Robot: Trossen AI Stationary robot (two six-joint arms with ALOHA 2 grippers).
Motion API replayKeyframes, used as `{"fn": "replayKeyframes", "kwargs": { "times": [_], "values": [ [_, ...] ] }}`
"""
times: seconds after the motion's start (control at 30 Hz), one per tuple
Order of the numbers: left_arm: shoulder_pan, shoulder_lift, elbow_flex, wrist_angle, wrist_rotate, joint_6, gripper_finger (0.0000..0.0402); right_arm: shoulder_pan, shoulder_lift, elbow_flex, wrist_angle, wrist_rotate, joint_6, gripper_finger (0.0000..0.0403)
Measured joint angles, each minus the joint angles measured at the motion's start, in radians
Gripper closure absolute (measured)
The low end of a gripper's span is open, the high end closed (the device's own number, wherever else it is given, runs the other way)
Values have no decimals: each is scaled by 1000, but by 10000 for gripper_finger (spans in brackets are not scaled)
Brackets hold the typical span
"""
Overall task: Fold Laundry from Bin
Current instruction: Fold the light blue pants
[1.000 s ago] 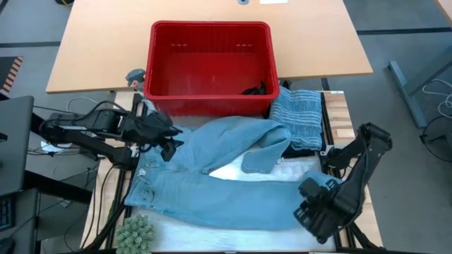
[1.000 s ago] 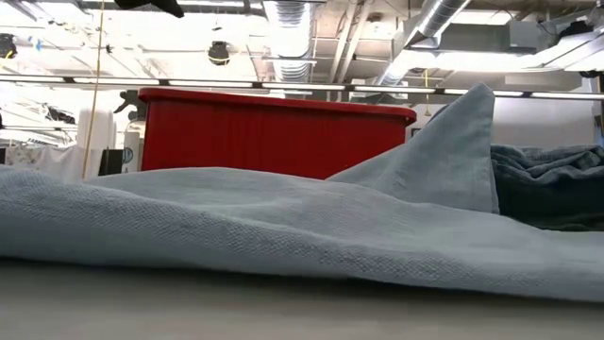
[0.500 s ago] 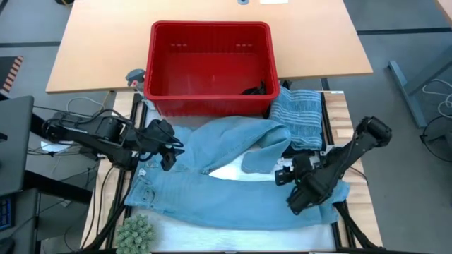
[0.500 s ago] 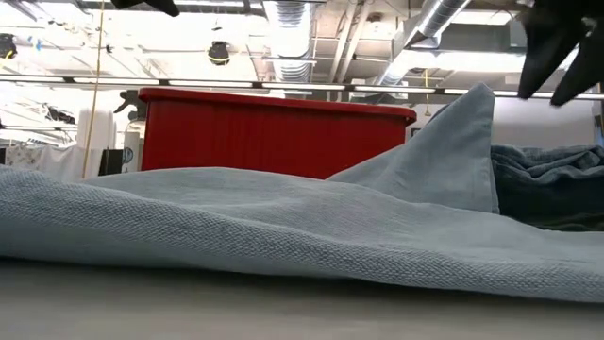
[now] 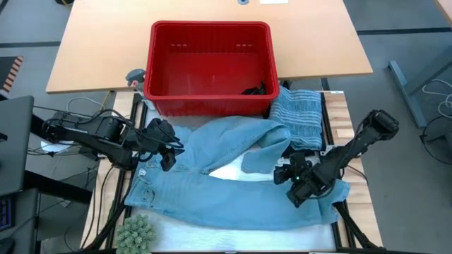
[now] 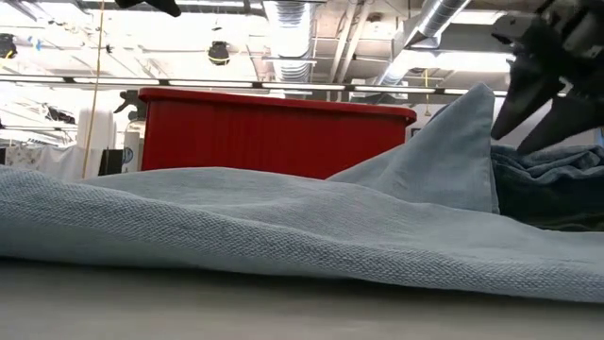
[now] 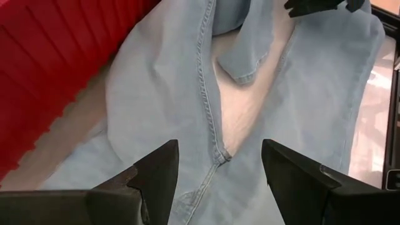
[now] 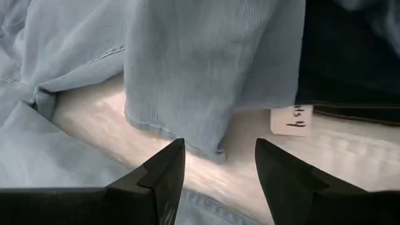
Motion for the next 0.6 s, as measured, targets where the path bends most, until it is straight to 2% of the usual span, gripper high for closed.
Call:
{"fn": "replayKeyframes", "kwargs": {
  "times": [0.23,0.37,0.47,0.53,0.6],
  "values": [
    [0,0,0,0,-7,3,185,-44,10,-108,155,49,-17,183],
    [0,0,0,-1,-15,3,185,-92,11,-158,329,51,-148,183],
    [0,0,0,-1,-27,2,185,-127,11,-175,390,-4,-227,187],
    [0,0,0,-1,-30,2,185,-147,11,-180,389,-34,-271,209],
    [0,0,0,-1,-34,1,185,-171,11,-179,401,-55,-314,261]
  ]
}}
